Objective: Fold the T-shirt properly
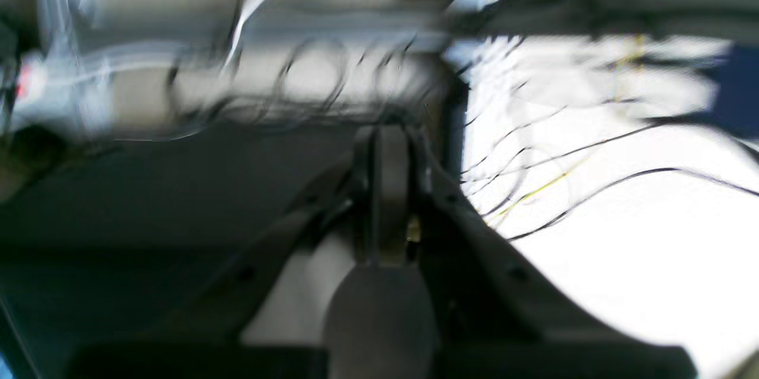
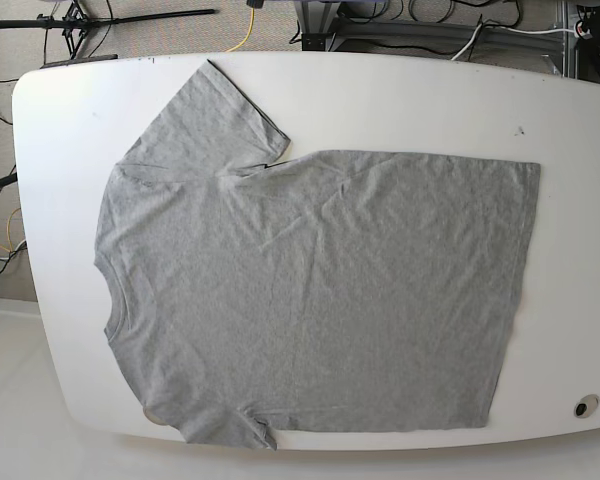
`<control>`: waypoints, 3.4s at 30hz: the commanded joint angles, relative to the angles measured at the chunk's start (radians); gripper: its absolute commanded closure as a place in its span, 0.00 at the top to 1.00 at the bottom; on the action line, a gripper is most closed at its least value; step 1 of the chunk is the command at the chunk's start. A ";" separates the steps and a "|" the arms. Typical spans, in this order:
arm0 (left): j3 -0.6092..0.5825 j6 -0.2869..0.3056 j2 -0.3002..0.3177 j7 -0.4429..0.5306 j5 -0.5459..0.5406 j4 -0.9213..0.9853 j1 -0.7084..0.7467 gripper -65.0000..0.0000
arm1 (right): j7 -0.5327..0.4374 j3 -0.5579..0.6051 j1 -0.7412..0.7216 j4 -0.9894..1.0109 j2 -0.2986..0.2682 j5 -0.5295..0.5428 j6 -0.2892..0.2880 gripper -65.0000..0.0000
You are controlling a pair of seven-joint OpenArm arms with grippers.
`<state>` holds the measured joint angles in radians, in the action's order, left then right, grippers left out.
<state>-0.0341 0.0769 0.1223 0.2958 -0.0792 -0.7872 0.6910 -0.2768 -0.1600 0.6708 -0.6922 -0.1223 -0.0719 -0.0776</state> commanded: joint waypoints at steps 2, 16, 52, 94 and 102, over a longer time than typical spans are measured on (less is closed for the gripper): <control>-0.003 -0.008 0.009 -0.022 0.006 -0.072 0.071 0.00 | -0.001 -0.020 0.055 -0.055 -0.014 0.017 0.003 0.00; 0.003 -0.006 0.043 -0.047 -0.009 -0.357 0.220 0.00 | 0.004 -0.021 0.188 -0.313 -0.036 0.008 0.001 0.00; 0.189 -0.004 0.061 -0.173 -0.010 -1.043 0.521 0.00 | 0.070 -0.025 0.550 -1.090 -0.048 0.111 0.000 0.00; 0.312 0.011 0.070 -0.366 0.033 -1.247 0.324 0.00 | 0.222 -0.031 0.334 -1.267 -0.109 0.075 0.008 0.00; 0.313 0.023 0.082 -0.414 0.037 -1.292 0.227 0.00 | 0.268 -0.037 0.232 -1.283 -0.135 0.231 0.002 0.00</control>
<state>0.2722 0.0959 0.1902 -0.1238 -0.0441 -2.0449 0.9451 -0.0040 -0.1894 0.9314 -1.9514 -0.2405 0.1131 -0.0772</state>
